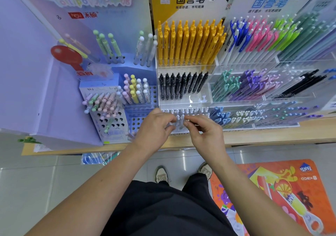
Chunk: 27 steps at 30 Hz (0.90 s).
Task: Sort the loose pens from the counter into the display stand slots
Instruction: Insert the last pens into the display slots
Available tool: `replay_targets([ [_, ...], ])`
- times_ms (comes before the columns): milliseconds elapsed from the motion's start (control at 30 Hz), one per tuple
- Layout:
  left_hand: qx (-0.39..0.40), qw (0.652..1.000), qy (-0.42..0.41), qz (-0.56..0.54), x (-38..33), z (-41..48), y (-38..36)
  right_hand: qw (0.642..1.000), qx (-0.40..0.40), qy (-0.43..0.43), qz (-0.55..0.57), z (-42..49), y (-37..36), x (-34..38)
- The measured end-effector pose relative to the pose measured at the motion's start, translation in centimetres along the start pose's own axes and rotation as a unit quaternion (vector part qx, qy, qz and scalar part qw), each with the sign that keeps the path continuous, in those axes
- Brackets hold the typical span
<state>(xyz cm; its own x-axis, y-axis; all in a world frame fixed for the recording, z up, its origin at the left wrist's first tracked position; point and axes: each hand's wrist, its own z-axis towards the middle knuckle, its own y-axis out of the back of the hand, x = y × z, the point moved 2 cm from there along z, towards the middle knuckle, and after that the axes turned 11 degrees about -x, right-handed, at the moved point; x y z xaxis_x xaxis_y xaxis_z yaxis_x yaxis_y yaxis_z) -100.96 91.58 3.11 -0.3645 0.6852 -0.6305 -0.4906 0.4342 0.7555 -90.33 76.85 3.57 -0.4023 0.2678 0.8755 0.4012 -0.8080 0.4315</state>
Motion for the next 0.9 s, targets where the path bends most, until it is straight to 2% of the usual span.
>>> replay_targets([
  [100,-0.021,0.999,-0.043,-0.001,0.2,-0.5,-0.4,1.0,-0.002,-0.006,0.003,0.3,-0.2,0.2],
  [233,-0.038,0.999,0.004,-0.032,1.1,-0.7,0.9,0.999,0.014,0.027,-0.029,0.3,-0.9,-0.2],
  [500,-0.014,1.0,0.006,0.006,2.4,-1.3,2.2,0.996,0.041,-0.065,-0.053,-0.5,-2.2,-1.2],
  [767,-0.058,0.998,0.029,0.006,1.3,-1.0,-0.1,0.994,0.046,-0.086,-0.059,0.0,-2.9,-1.4],
  [900,-0.054,0.999,0.003,0.0,0.6,-0.6,0.7,0.992,0.041,-0.111,-0.045,0.2,-3.2,-1.6],
])
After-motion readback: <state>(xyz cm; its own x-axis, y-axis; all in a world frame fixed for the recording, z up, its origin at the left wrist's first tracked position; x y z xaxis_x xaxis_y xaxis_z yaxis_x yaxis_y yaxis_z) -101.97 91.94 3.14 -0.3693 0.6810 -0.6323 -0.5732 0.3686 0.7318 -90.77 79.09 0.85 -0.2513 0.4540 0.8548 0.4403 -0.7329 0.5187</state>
